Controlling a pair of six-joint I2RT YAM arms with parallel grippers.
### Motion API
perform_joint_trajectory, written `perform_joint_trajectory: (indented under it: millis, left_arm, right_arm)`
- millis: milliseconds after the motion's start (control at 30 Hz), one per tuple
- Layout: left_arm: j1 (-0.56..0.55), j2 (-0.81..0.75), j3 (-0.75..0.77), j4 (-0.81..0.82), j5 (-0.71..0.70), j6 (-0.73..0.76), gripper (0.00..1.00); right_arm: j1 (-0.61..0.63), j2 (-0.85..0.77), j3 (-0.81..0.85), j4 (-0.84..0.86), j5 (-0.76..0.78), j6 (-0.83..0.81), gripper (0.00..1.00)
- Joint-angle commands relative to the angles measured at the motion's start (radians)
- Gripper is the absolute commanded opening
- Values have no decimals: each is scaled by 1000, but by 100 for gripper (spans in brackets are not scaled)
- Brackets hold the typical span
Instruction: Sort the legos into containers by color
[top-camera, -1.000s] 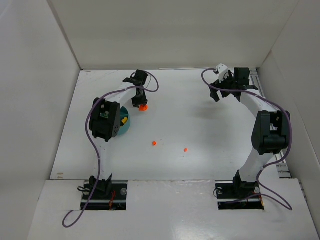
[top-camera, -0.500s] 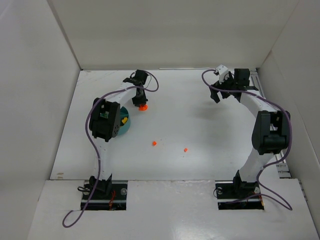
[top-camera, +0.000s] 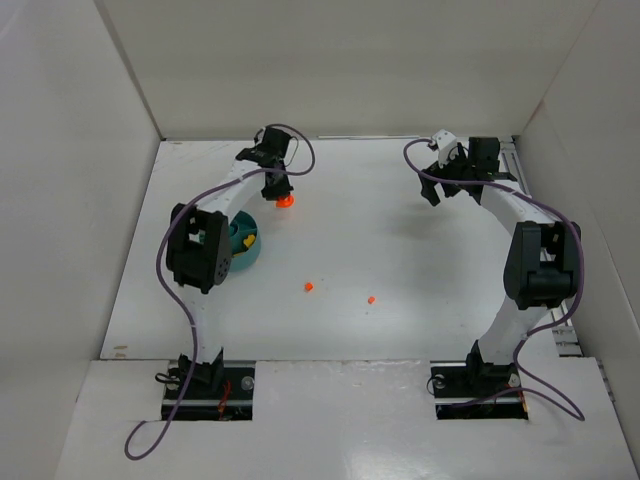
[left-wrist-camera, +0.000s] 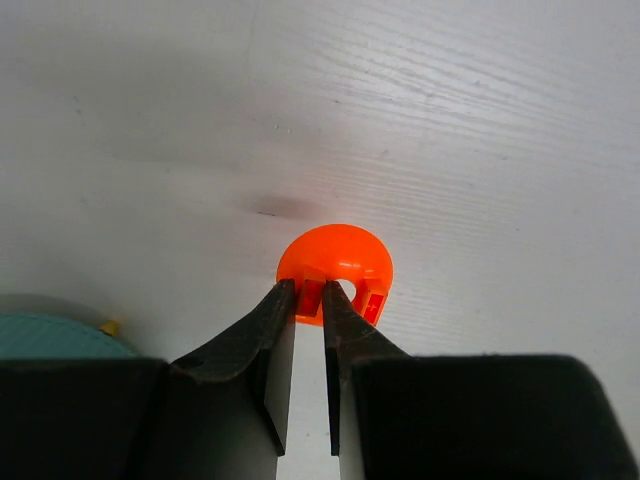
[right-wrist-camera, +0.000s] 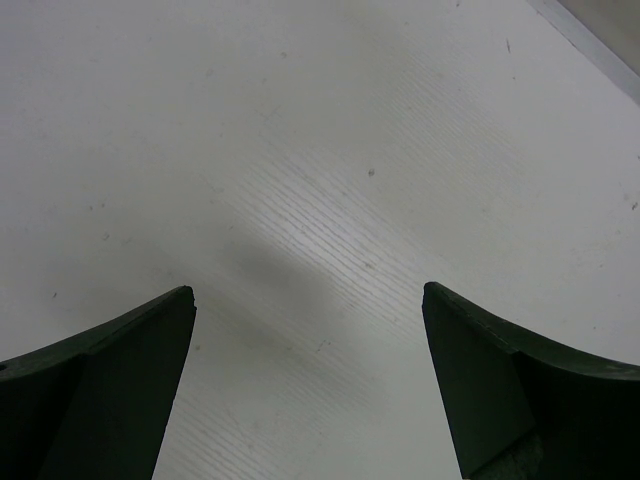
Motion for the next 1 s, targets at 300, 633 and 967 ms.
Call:
perform_joint_trajectory:
  millis: [300,633,967]
  left_arm:
    - [5,-346,-146,-38,-66,-22,0]
    - [36,-492,-324,-98,-75,-42,0]
    - [77,-520,-397,-63,-118,-62,0]
  right_arm:
    - [-6,-39,3,48,-77,0,100]
    - [-6,-39,-6,57,-110,9,100]
    - [-6,-39,-15,66,-131,9,100]
